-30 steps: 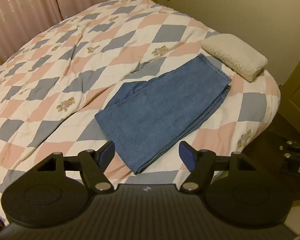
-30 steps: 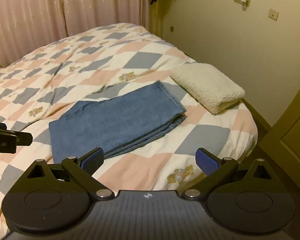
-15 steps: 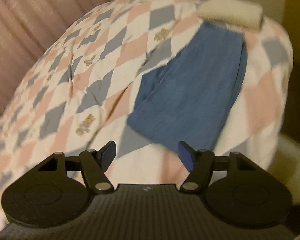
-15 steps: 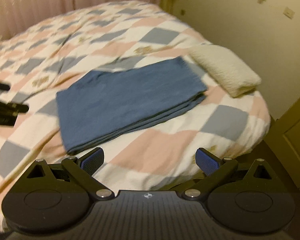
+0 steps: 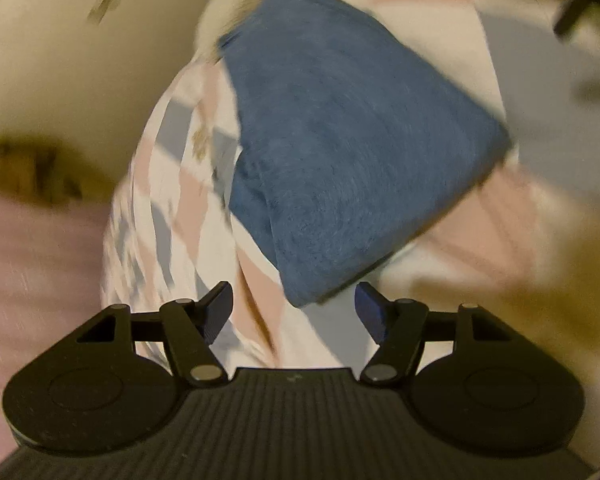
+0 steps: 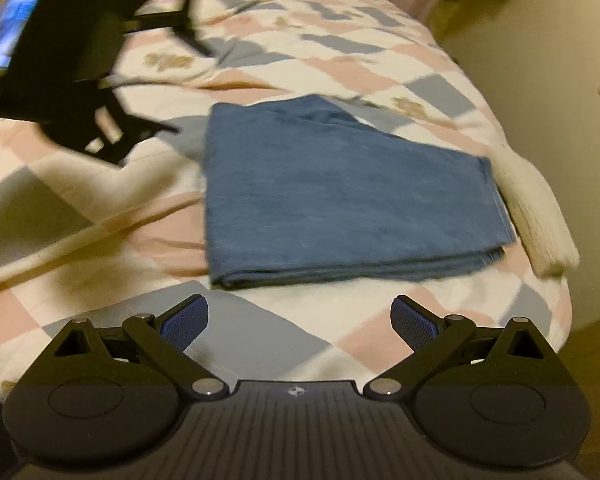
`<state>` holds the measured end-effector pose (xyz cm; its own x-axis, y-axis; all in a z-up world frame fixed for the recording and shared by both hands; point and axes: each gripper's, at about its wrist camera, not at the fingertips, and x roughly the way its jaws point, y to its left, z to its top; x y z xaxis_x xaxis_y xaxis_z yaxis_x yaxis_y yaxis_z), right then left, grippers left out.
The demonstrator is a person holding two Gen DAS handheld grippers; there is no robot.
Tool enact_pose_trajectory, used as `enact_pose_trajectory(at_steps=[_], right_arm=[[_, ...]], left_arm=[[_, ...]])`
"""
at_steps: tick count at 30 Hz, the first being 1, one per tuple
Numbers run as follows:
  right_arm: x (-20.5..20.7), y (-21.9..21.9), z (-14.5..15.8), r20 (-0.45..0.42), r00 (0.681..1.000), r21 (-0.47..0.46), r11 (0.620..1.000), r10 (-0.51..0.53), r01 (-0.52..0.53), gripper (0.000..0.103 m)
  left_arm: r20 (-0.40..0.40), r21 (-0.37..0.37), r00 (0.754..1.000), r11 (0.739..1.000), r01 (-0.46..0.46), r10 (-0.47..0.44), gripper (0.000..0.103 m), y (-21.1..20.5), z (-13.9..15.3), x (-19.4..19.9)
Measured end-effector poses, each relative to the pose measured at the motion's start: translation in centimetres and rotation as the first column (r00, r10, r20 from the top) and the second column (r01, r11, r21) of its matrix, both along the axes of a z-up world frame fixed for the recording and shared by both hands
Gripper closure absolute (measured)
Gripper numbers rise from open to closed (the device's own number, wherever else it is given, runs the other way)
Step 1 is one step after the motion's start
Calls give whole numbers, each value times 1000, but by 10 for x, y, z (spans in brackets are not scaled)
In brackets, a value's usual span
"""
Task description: Fold clothes
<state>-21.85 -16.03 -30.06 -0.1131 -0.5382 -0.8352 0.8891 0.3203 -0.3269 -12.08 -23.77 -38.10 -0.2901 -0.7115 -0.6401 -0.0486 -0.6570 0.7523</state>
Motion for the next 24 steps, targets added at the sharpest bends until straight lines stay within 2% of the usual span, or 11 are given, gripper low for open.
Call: enact_pose_trajectory(at_steps=[2, 5, 8, 11, 15, 19, 22, 24], right_arm=[[15, -3, -11, -30, 999, -1, 1000, 29, -29, 3], [36, -8, -32, -86, 993, 4, 997, 78, -78, 3], [55, -12, -60, -184, 975, 12, 992, 123, -123, 3], [69, -17, -85, -263, 953, 11, 988, 149, -152, 4], [86, -20, -111, -357, 915, 8, 980, 189, -199, 5], [96, -27, -130, -458, 869, -15, 977, 184, -215, 8], [98, -36, -140, -490, 854, -11, 979, 173, -204, 9], [99, -39, -145, -508, 841, -11, 975, 185, -221, 10]], left_arm=[[54, -55, 993, 993, 107, -104, 38, -7, -18, 6], [133, -104, 963, 963, 249, -235, 38, -19, -44, 13], [213, -125, 914, 918, 377, -346, 38, -31, -70, 23], [263, -147, 856, 858, 491, -445, 39, -40, -94, 35], [272, -208, 798, 777, 594, -537, 38, -52, -109, 40], [282, -255, 755, 712, 654, -592, 38, -64, -122, 35], [287, -282, 737, 682, 675, -612, 39, -73, -131, 31], [281, -287, 742, 685, 670, -609, 45, -78, -133, 25]])
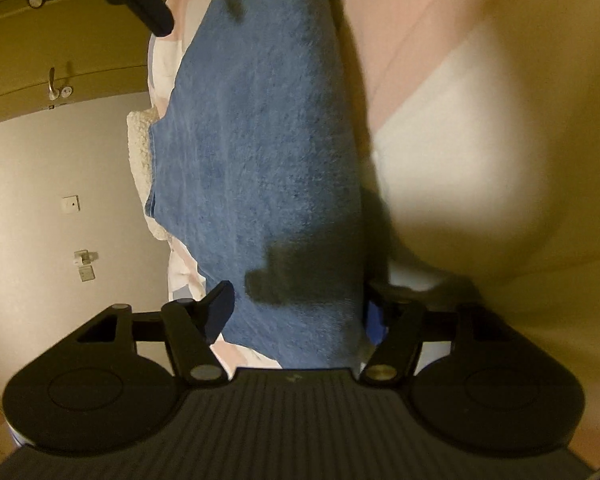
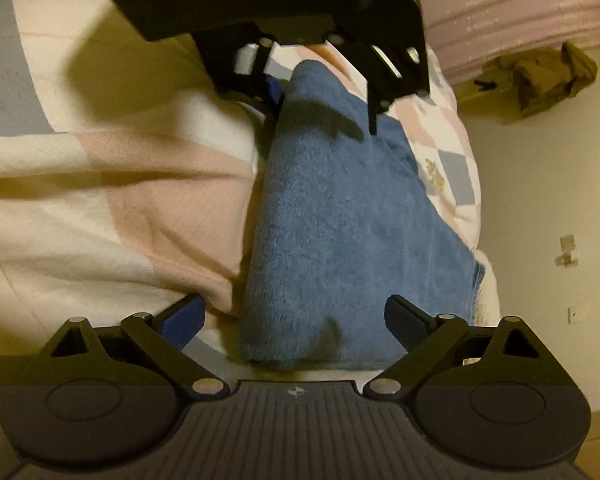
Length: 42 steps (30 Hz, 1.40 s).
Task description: Fold clothes
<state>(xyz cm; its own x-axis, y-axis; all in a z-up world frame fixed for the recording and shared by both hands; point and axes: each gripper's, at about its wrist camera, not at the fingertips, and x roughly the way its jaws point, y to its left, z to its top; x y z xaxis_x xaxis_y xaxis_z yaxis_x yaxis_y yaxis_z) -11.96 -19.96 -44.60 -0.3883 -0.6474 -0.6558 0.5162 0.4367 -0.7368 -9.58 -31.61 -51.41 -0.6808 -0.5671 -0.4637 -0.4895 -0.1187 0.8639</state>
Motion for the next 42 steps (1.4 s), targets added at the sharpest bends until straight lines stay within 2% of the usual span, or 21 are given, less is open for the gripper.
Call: enact_pose_trajectory(at_steps=[2, 3, 4, 7, 9, 11, 14, 17, 19, 20, 22, 24, 27, 28, 32, 34, 35, 37, 38, 39, 42], right_arm=[[0, -2, -3, -6, 1000, 3, 1000, 16, -16, 14], [-3, -5, -2, -1, 1000, 12, 1000, 9, -9, 31], [-7, -10, 0, 8, 1000, 25, 1000, -7, 7, 55], [-20, -21, 7, 55, 997, 61, 997, -47, 44, 54], [-22, -21, 6, 36, 999, 60, 998, -10, 8, 54], [-24, -17, 5, 44, 999, 80, 996, 24, -28, 66], [-36, -21, 21, 144, 989, 125, 992, 16, -34, 76], [-63, -34, 60, 321, 945, 173, 985, -58, 2, 82], [-88, -45, 88, 440, 891, 216, 976, -114, 19, 83], [-106, -54, 101, 509, 848, 248, 969, -150, 23, 83], [-142, -73, 124, 621, 748, 316, 948, -234, 35, 83], [-181, -94, 144, 717, 621, 386, 922, -316, 24, 84], [-239, -115, 164, 799, 462, 450, 893, -385, -35, 84], [-255, -121, 169, 812, 426, 461, 886, -399, -50, 84], [-331, -156, 178, 833, 307, 512, 853, -461, -107, 84], [-371, -176, 177, 827, 276, 532, 840, -490, -103, 84], [-393, -189, 175, 820, 266, 544, 834, -507, -88, 84], [-434, -211, 169, 806, 250, 566, 822, -537, -59, 84], [-451, -220, 164, 798, 249, 575, 817, -549, -44, 84], [-466, -232, 155, 787, 252, 588, 808, -564, -27, 84], [-501, -271, 116, 730, 269, 647, 762, -628, 22, 84]], left_arm=[[18, 29, 1000, 999, -22, 22, 55, -5, 2, -5], [26, 41, 999, 999, -27, 26, 62, -3, 4, -8], [30, 54, 999, 998, -33, 32, 64, -4, 7, -9], [29, 102, 997, 992, -71, 69, 70, -1, 20, -14], [47, 132, 995, 986, -98, 92, 72, 1, 29, -19], [67, 160, 991, 979, -125, 115, 78, 2, 37, -24], [103, 204, 982, 963, -175, 156, 81, 2, 54, -31], [132, 281, 968, 928, -243, 214, 83, -2, 81, -41], [160, 322, 958, 905, -279, 239, 84, -5, 101, -51], [175, 345, 950, 888, -304, 258, 84, -7, 112, -57], [219, 405, 928, 838, -366, 300, 85, -17, 141, -74], [259, 463, 907, 781, -419, 333, 85, -30, 170, -95], [294, 550, 878, 685, -478, 377, 85, -52, 212, -121], [301, 573, 870, 656, -492, 391, 85, -59, 224, -129], [296, 602, 837, 591, -537, 459, 84, -92, 251, -198], [271, 623, 804, 540, -565, 529, 77, -114, 257, -235], [259, 634, 785, 514, -578, 563, 69, -125, 261, -253], [213, 697, 726, 419, -582, 654, 65, -151, 271, -287], [182, 749, 672, 342, -568, 718, 62, -165, 277, -299], [157, 798, 610, 264, -542, 777, 56, -178, 283, -312], [151, 901, 362, 22, -434, 920, 53, -205, 283, -324]])
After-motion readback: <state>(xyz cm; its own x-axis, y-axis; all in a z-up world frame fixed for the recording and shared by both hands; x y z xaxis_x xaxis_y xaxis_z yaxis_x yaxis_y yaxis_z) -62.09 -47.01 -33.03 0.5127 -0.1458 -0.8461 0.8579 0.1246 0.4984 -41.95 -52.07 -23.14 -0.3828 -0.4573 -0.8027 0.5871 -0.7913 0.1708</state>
